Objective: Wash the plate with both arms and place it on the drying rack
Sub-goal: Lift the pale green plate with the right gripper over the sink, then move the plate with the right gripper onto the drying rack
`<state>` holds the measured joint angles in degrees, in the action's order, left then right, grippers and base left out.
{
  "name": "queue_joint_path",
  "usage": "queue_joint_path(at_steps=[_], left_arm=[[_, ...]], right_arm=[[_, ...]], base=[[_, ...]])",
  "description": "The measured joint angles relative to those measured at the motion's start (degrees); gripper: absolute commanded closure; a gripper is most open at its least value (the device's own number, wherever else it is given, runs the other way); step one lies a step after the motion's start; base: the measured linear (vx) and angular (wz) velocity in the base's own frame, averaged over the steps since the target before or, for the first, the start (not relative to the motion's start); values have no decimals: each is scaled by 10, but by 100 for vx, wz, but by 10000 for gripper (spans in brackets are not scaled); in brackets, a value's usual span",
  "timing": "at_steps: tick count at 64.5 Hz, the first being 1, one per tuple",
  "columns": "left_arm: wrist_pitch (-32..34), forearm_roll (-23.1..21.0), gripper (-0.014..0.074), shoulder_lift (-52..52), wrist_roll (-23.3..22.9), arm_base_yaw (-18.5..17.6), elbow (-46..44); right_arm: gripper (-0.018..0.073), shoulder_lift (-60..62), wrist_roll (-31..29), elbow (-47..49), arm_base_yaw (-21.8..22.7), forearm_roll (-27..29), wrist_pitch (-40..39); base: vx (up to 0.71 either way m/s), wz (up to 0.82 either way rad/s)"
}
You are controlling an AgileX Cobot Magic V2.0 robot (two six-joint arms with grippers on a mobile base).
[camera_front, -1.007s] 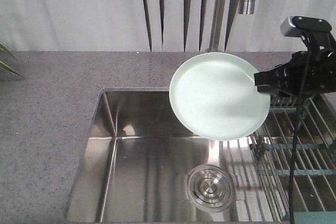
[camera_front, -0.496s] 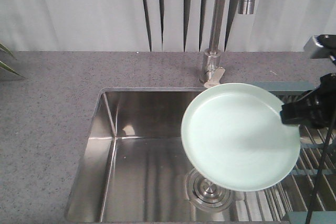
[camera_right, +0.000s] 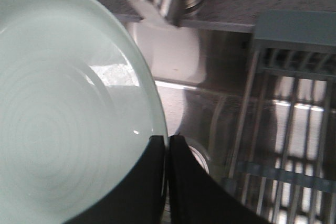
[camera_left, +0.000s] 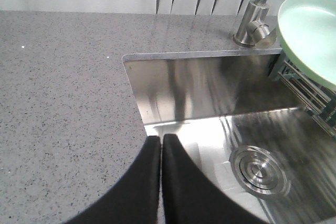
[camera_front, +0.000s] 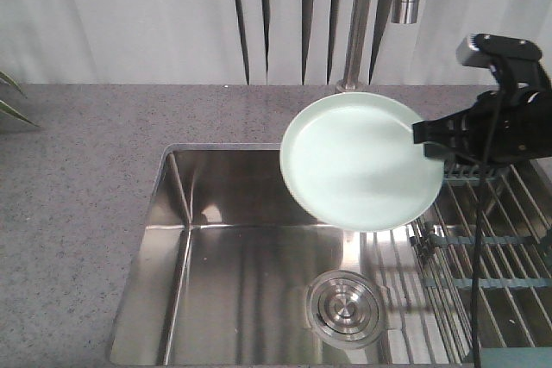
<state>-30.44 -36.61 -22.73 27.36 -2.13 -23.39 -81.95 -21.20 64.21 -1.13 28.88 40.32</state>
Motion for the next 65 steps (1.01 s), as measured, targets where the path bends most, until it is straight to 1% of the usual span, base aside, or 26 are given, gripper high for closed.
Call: queue_joint_path(at_steps=[6,10,13,17,22,26,30,35,40,44,49,52,60,65], left_arm=[[0,0,603,0,0,0,0],[0,0,603,0,0,0,0],[0,0,603,0,0,0,0],[0,0,603,0,0,0,0],[0,0,603,0,0,0,0],[0,0,603,0,0,0,0],[0,0,603,0,0,0,0],[0,0,603,0,0,0,0],[0,0,603,0,0,0,0],[0,0,603,0,0,0,0],[0,0,603,0,0,0,0],[0,0,603,0,0,0,0],[0,0,603,0,0,0,0],[0,0,603,0,0,0,0]], right_arm=[[561,10,1,5,41,-20,27],[561,24,1,6,67,-43,70],[561,36,0,5,75,-57,100],[561,58,0,-5,76,-58,134],[561,91,0,-35,60,-44,148],[561,114,0,-66,32,-34,137],[561,123,10,-91,-2,-21,111],[561,117,28,-105,-42,-15,60],[561,104,45,-102,-59,-13,9],[561,87,53,-87,-60,-15,-20],[561,68,61,-61,-48,-34,-36],[561,60,71,-48,-35,-57,-38],[561,56,104,-10,20,-137,-22],[561,56,123,9,62,-188,-7]], base=[[0,0],[0,0],[0,0],[0,0],[0,0],[0,0],[0,0],[0,0],[0,0],[0,0],[0,0],[0,0],[0,0],[0,0]])
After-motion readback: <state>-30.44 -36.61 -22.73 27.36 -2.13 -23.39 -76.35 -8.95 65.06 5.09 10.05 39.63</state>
